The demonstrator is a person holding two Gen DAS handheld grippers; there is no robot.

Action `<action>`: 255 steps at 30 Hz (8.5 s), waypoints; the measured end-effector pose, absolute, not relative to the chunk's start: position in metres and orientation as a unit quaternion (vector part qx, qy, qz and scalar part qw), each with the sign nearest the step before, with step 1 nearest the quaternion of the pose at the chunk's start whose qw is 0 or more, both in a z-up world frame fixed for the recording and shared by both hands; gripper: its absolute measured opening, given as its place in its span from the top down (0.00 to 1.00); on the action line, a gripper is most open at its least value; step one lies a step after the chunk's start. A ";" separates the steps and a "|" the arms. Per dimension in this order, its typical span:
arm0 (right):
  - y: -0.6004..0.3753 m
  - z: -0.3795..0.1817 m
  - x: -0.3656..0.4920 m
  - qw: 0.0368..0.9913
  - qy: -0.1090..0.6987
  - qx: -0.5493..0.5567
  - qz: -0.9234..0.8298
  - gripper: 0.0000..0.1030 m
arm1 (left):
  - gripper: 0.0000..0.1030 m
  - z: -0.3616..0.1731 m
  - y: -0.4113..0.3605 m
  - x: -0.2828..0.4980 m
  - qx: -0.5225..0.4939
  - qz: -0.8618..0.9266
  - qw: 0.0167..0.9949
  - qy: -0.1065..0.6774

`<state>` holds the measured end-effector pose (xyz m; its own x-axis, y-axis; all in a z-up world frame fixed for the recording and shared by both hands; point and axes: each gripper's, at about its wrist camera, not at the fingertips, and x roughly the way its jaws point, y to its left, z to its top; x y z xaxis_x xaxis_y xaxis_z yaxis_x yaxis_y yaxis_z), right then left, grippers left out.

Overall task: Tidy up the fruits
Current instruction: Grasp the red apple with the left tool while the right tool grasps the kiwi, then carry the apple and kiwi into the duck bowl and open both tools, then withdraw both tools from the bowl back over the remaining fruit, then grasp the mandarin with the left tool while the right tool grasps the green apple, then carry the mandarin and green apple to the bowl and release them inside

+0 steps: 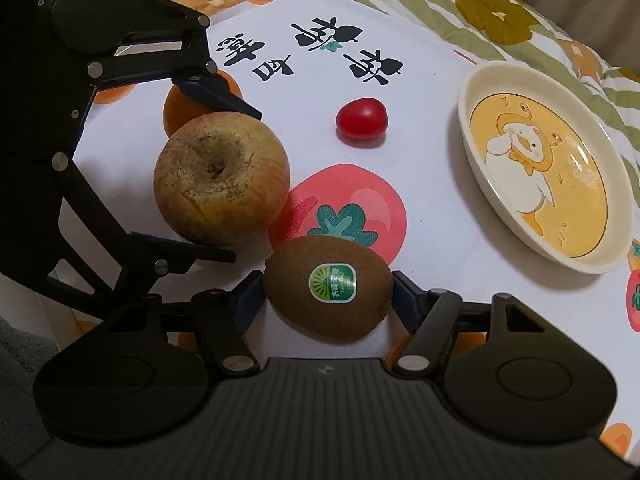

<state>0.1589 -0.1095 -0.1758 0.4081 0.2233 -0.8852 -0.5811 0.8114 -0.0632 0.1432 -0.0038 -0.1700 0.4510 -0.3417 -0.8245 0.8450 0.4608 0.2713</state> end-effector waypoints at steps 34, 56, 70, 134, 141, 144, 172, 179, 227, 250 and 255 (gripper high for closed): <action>-0.233 -0.060 0.190 0.882 0.401 -0.132 0.208 0.21 | 0.24 -0.057 -0.076 0.191 0.214 -0.242 0.884 0.338; -0.303 -0.110 0.316 0.869 0.417 -0.142 0.225 0.21 | 0.24 -0.129 -0.163 0.316 0.211 -0.183 0.882 0.379; -0.320 -0.121 0.333 0.867 0.428 -0.126 0.222 0.21 | 0.19 -0.148 -0.179 0.334 0.235 -0.190 0.874 0.381; -0.286 -0.032 0.159 0.922 0.338 -0.127 0.138 0.00 | 0.05 -0.030 -0.106 0.131 0.126 -0.087 0.939 0.309; -0.277 -0.012 0.103 0.932 0.335 -0.086 0.106 0.00 | 0.04 -0.015 -0.092 0.085 0.118 -0.088 0.947 0.285; -0.272 -0.009 0.081 0.936 0.333 -0.071 0.090 0.00 | 0.04 -0.015 -0.084 0.067 0.113 -0.093 0.948 0.284; -0.264 -0.138 0.015 0.921 0.386 0.040 -0.026 0.01 | 0.18 -0.142 -0.102 0.020 0.157 -0.186 0.905 0.350; -0.267 -0.159 0.023 0.915 0.399 0.052 -0.026 0.01 | 0.34 -0.171 -0.117 0.027 0.176 -0.195 0.892 0.368; -0.274 -0.174 0.056 0.896 0.426 0.124 -0.022 0.31 | 0.59 -0.161 -0.105 0.042 0.135 -0.189 0.893 0.386; -0.259 -0.088 0.044 0.921 0.376 0.104 -0.020 0.31 | 0.59 -0.080 -0.068 0.047 0.095 -0.167 0.919 0.344; -0.259 -0.068 0.052 0.926 0.363 0.102 -0.012 0.31 | 0.59 -0.060 -0.059 0.060 0.096 -0.162 0.925 0.331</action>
